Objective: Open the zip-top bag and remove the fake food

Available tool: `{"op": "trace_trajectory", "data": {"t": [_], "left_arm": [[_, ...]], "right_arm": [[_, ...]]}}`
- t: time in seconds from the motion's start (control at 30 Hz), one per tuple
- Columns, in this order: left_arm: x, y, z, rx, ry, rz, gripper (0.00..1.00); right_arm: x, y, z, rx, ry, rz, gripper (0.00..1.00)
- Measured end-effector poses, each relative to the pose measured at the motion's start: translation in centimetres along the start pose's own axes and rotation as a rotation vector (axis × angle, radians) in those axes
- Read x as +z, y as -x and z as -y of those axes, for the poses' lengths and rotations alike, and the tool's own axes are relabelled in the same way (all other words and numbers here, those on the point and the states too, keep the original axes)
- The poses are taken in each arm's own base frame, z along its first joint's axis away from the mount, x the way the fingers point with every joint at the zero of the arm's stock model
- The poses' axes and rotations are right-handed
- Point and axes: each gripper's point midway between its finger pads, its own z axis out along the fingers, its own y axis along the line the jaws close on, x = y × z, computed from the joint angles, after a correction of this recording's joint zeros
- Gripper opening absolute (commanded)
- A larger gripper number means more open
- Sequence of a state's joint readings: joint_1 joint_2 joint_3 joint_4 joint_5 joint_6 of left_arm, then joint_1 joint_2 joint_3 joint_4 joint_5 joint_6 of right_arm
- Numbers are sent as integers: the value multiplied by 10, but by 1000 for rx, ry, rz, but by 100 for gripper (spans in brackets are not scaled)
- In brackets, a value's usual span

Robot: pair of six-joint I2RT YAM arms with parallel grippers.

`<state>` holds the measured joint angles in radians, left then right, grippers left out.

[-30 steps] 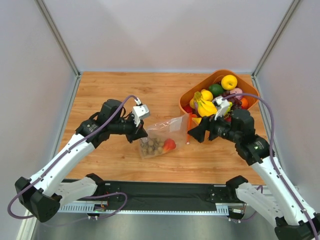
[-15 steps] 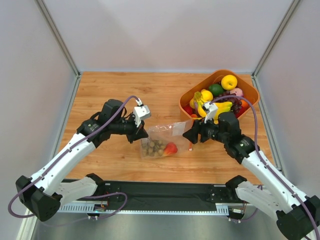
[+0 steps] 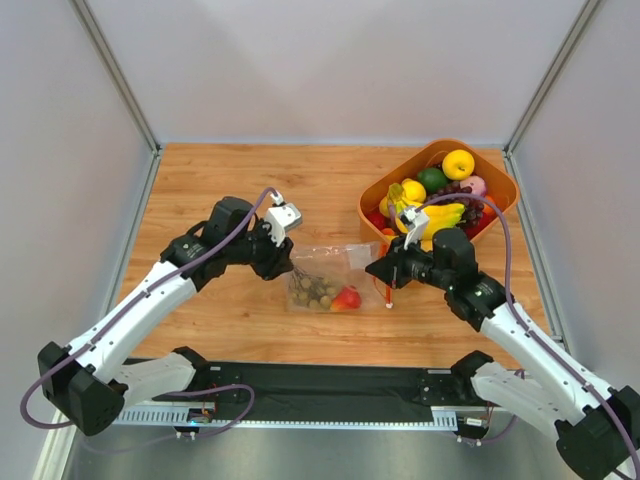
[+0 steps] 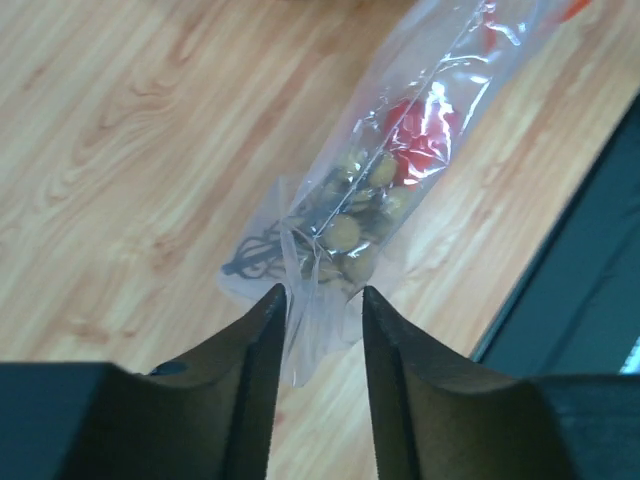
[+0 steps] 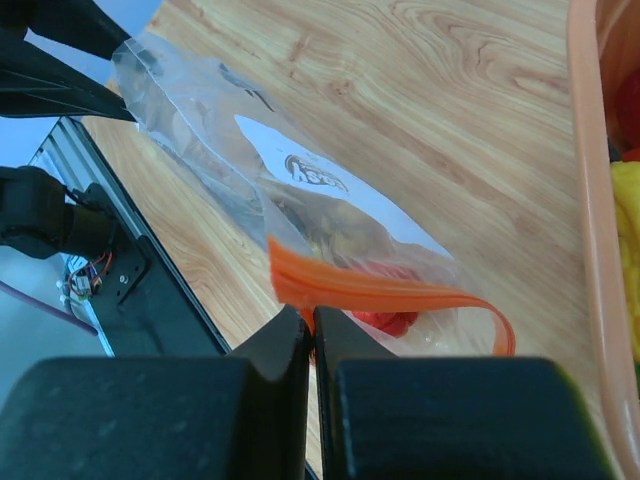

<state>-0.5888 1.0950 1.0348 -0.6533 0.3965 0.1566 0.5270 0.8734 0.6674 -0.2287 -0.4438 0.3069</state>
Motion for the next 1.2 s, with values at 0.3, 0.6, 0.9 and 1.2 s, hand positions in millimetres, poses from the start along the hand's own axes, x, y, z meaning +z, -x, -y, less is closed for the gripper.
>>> {"op": "trace_trajectory", "data": {"t": [0.3,0.6,0.9,1.2], "left_arm": [[-21,26,9,60,85,177,77],[-34,60,82,135,-147,358,80],[26,34,100,27,-204,156,82],[32,39,88,-58,-105,156,85]], "right_arm": [[-2,8,-9,105,-116,73,0],[17,23,-19,177,-226,122,0],[35,12,-35,205,-261,131,0],[40,17,-53,263,-265,199,0]]}}
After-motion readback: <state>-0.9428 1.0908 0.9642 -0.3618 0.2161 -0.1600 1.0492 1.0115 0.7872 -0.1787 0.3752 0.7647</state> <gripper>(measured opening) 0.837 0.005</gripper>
